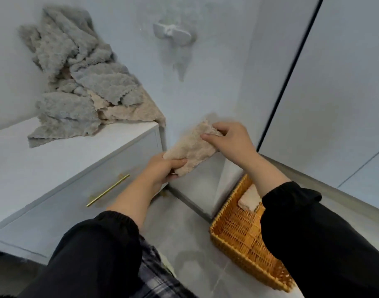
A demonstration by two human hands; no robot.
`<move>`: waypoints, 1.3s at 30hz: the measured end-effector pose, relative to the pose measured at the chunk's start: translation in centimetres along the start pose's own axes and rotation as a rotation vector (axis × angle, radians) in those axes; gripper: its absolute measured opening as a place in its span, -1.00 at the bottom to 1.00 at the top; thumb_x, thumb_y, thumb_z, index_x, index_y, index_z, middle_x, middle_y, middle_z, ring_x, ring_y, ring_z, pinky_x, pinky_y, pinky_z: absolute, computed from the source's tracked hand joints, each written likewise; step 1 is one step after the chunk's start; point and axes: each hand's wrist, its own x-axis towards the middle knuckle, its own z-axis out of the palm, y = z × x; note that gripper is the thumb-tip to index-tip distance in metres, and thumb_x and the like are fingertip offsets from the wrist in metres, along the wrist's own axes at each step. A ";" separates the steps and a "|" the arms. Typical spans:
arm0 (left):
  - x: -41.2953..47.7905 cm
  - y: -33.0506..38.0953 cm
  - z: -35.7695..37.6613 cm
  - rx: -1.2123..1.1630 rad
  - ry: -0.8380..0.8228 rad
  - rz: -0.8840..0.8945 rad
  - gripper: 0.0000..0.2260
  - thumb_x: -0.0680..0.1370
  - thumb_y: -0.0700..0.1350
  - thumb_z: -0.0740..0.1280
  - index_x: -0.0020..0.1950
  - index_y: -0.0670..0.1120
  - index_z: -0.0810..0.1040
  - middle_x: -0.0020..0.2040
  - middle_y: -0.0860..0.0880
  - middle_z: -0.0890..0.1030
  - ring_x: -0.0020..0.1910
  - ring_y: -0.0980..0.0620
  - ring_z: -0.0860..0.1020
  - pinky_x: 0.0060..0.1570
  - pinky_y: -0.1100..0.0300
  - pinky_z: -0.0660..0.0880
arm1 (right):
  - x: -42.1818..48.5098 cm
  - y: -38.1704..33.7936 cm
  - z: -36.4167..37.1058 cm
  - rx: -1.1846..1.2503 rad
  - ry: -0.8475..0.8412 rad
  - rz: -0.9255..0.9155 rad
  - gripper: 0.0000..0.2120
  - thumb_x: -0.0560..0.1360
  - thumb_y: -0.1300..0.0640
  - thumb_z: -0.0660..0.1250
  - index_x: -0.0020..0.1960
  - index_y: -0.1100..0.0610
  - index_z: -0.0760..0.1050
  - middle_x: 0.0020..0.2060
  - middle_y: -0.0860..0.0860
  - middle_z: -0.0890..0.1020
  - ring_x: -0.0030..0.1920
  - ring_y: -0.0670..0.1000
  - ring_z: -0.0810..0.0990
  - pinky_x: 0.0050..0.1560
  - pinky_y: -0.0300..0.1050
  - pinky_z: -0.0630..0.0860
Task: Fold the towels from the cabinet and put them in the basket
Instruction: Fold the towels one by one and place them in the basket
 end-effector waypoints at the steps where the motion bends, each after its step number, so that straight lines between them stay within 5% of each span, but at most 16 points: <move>1: 0.2 -0.8 1.2 -0.012 -0.049 -0.036 -0.76 0.46 -0.31 0.42 0.09 -0.12 0.57 -0.09 -0.04 0.66 -0.12 0.05 0.62 -0.22 0.21 0.59 | -0.9 1.1 -1.1 0.031 0.010 0.026 -0.81 0.41 0.06 0.47 -0.29 0.16 0.61 -0.40 0.09 0.59 -0.38 -0.12 0.44 -0.35 -0.21 0.29; 4: 1.2 -3.4 4.1 0.009 -0.204 -0.141 -0.75 0.49 -0.27 0.38 0.16 -0.14 0.53 -0.07 -0.06 0.64 -0.06 -0.01 0.59 0.01 0.10 0.54 | -2.8 3.8 -2.7 0.144 0.096 0.144 -0.82 0.39 0.09 0.50 -0.36 0.09 0.60 -0.47 -0.11 0.55 -0.43 -0.19 0.45 -0.37 -0.28 0.33; 7: 2.6 -6.1 7.4 0.048 -0.273 -0.227 -0.85 0.53 -0.20 0.37 0.09 -0.11 0.53 -0.07 -0.09 0.60 -0.05 -0.06 0.56 -0.13 0.15 0.56 | -3.3 8.0 -3.0 0.355 0.222 0.319 -0.64 0.38 0.03 0.50 -0.24 0.35 0.54 -0.34 0.13 0.62 -0.33 0.00 0.60 -0.28 -0.20 0.42; 11: 4.9 -9.2 11.9 0.064 -0.288 -0.279 -0.87 0.52 -0.19 0.37 0.06 -0.12 0.52 -0.15 -0.07 0.60 -0.23 0.01 0.57 -0.32 0.22 0.56 | -3.9 14.3 -2.8 1.184 0.288 0.713 -0.65 0.49 0.04 0.39 0.16 0.25 0.53 0.08 0.17 0.65 0.12 0.13 0.61 0.19 0.03 0.50; 13: 6.2 -10.9 13.6 0.096 -0.310 -0.322 -0.85 0.52 -0.17 0.39 0.08 -0.11 0.53 -0.15 -0.06 0.61 -0.23 0.03 0.56 -0.28 0.19 0.54 | -4.7 17.2 -2.4 1.375 0.277 0.859 -0.63 0.51 0.09 0.36 0.26 0.22 0.49 0.16 0.18 0.61 0.21 0.16 0.55 0.28 0.10 0.43; 17: 8.6 -14.5 14.7 0.252 -0.351 -0.374 -0.80 0.51 -0.05 0.42 0.08 -0.09 0.55 -0.12 -0.05 0.63 -0.22 0.02 0.60 -0.19 0.16 0.55 | -6.6 22.4 -1.6 1.254 0.337 0.957 -0.71 0.53 0.25 0.30 0.25 0.20 0.46 0.14 0.17 0.61 0.17 0.16 0.57 0.07 0.11 0.56; 20: 10.3 -17.5 13.4 0.680 -0.338 -0.276 -0.70 0.52 0.12 0.35 -0.25 -0.08 0.51 -0.28 -0.07 0.56 -0.29 -0.03 0.55 -0.28 0.17 0.45 | -7.6 26.2 -0.6 1.122 0.394 1.089 -0.76 0.53 0.24 0.32 0.19 0.18 0.47 0.09 0.14 0.62 0.10 0.12 0.60 0.01 0.05 0.61; 24: 12.0 -21.7 10.7 1.170 -0.271 -0.244 -0.70 0.54 0.05 0.30 -0.17 -0.19 0.56 -0.15 -0.21 0.61 -0.21 -0.14 0.58 -0.27 0.05 0.49 | -10.5 30.0 1.9 0.828 0.133 1.400 -0.61 0.49 0.25 0.36 0.31 0.20 0.43 0.05 0.11 0.62 0.06 0.10 0.58 0.12 0.05 0.50; 28: 12.7 -23.8 10.2 1.206 -0.389 -0.354 -0.76 0.55 -0.12 0.26 -0.31 -0.10 0.35 -0.32 -0.06 0.44 -0.37 0.02 0.41 -0.45 0.17 0.28 | -14.5 32.0 4.5 0.781 -0.189 1.596 -0.59 0.51 0.15 0.36 0.30 0.23 0.36 0.19 0.16 0.56 0.18 0.16 0.53 0.17 0.08 0.43; 30: 13.0 -24.0 10.4 1.210 -0.438 -0.387 -0.80 0.55 -0.14 0.23 -0.26 -0.16 0.45 -0.28 -0.15 0.49 -0.31 -0.04 0.49 -0.39 0.13 0.39 | -15.5 32.3 5.4 0.774 -0.255 1.634 -0.69 0.54 0.09 0.31 0.20 0.23 0.42 0.10 0.15 0.60 0.08 0.13 0.57 0.05 0.04 0.46; 32: 13.2 -24.0 10.2 1.204 -0.457 -0.408 -0.74 0.58 -0.06 0.20 -0.18 -0.20 0.52 -0.18 -0.20 0.57 -0.19 -0.11 0.57 -0.33 0.14 0.46 | -15.7 32.4 5.8 0.710 -0.348 1.644 -0.65 0.54 0.05 0.32 0.23 0.23 0.42 0.07 0.14 0.63 0.07 0.12 0.59 -0.01 0.01 0.49; 35: 13.0 -24.2 9.6 1.223 -0.504 -0.525 -0.66 0.59 0.09 0.17 -0.22 -0.13 0.49 -0.26 -0.08 0.59 -0.31 -0.03 0.58 -0.43 0.22 0.39 | -15.7 32.3 5.9 0.625 -0.573 1.668 -0.63 0.53 0.02 0.33 0.22 0.24 0.44 0.00 0.12 0.66 0.04 0.10 0.61 -0.01 -0.03 0.52; 39: 13.3 -25.3 9.9 1.202 -0.509 -0.451 -0.75 0.56 0.08 0.27 0.03 -0.09 0.52 0.00 -0.09 0.60 -0.05 -0.07 0.57 -0.16 0.19 0.43 | -16.0 31.5 6.5 0.683 -0.709 1.676 -0.70 0.55 0.01 0.30 0.15 0.20 0.48 -0.07 0.10 0.69 0.02 0.09 0.62 -0.03 -0.03 0.51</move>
